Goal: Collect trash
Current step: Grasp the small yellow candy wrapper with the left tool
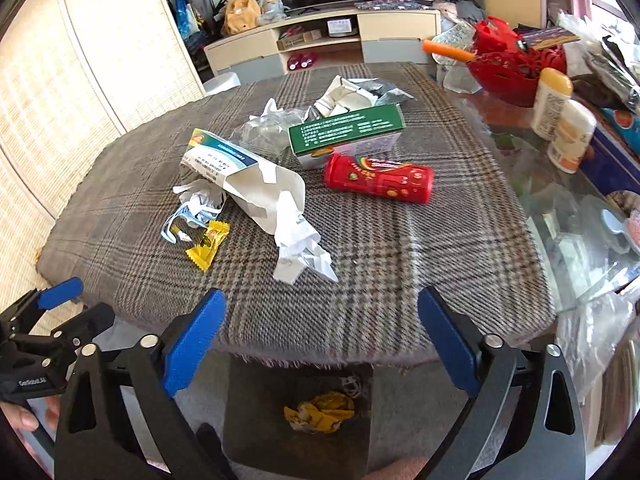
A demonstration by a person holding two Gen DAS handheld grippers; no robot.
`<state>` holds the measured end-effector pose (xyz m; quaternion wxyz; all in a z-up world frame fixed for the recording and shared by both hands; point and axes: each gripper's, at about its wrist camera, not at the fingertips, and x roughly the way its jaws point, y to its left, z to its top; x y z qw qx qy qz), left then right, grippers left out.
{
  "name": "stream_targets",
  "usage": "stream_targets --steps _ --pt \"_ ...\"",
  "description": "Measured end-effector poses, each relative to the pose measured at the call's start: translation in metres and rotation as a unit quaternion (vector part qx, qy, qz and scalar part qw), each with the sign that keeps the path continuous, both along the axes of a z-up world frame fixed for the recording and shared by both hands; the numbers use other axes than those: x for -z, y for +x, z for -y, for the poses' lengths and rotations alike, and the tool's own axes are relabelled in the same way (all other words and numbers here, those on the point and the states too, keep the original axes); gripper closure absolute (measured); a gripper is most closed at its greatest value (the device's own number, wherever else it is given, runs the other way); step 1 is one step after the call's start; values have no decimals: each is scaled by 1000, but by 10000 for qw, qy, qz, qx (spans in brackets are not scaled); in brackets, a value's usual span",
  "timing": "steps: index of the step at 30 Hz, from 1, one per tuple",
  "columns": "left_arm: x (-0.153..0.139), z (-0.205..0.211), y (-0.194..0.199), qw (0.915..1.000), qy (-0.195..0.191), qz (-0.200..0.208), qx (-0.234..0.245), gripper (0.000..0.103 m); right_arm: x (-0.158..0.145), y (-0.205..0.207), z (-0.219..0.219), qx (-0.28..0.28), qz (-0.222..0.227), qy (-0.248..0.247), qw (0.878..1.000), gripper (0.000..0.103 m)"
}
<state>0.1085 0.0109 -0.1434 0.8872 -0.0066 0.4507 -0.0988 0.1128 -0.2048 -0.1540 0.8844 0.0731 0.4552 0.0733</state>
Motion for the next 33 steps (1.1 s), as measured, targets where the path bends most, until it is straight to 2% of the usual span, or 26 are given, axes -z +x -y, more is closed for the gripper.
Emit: stream_targets --steps 3,8,12,14,17,22,24,26,27,28,33 --pt "3 5 13 10000 -26 -16 64 8 10 17 -7 -78 -97 14 9999 19" --pt "10 15 24 9998 27 -82 186 8 24 33 -8 -87 -208 147 9996 47" --pt "14 21 31 9996 7 -110 271 8 32 41 -8 -165 -274 154 9994 63" --pt "17 25 32 9995 42 -118 292 8 32 42 -8 -235 -247 139 9993 76" --pt "21 30 35 9994 13 -173 313 8 32 42 -8 -298 -230 92 9992 84" --pt "25 42 39 9990 -132 -158 407 8 19 30 11 -178 66 108 9998 86" --pt "26 47 42 9988 -169 -127 445 12 14 23 20 -119 137 77 9998 86" --pt "29 55 45 9979 -270 -171 572 36 11 18 31 -64 136 125 9998 86" --pt "31 59 48 9973 -305 -219 627 41 10 15 36 -36 138 129 9998 86" --pt "32 62 50 9972 -282 -242 656 44 10 12 41 -14 135 127 9998 86" --pt "42 73 60 9975 -50 -252 663 47 7 1 59 -17 164 329 9993 86"
